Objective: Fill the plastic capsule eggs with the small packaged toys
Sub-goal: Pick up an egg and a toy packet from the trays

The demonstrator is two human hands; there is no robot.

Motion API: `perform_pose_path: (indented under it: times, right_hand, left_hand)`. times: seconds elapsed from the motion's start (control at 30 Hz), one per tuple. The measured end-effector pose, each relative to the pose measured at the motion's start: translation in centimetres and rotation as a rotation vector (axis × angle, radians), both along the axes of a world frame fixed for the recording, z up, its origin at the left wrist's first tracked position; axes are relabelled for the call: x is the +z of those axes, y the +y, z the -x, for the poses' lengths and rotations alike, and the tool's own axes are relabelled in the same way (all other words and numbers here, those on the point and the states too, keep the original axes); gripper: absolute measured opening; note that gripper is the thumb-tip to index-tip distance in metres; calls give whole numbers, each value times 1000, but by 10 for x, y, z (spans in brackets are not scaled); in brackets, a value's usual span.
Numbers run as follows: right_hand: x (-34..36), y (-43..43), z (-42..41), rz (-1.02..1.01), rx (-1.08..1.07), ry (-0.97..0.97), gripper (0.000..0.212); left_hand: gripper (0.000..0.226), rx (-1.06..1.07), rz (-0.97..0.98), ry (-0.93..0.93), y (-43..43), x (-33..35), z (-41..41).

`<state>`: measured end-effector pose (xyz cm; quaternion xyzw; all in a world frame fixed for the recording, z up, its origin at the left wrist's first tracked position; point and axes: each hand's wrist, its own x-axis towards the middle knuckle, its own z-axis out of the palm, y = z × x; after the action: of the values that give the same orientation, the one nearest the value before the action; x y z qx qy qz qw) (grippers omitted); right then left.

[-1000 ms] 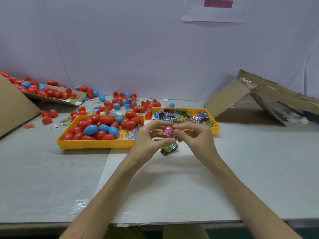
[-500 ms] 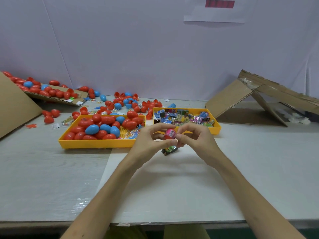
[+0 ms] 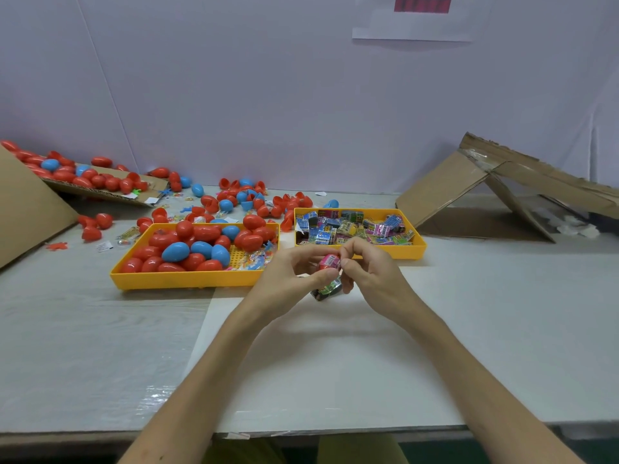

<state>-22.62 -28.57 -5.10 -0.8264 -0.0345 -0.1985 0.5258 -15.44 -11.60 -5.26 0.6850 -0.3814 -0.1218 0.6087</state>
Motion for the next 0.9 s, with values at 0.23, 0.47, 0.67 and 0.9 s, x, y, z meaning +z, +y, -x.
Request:
perform_pose_path:
  times: [0.23,0.47,0.67,0.9]
  right_hand:
    - [4,-4,0,10,-73,-56,15]
    - [9,-27,13,-152,-195,-236,16]
    - [0,0,8,-44,-41,-252,19]
    - [1,-2,9,-192,-47,-204,24]
  left_hand:
    - [32,-73,-54,14,6,2,0]
    - [41,43,48,15,0,2,4]
    - [42,106,88,0,-1,2,4]
    - [26,78,191,132,-2,1,4]
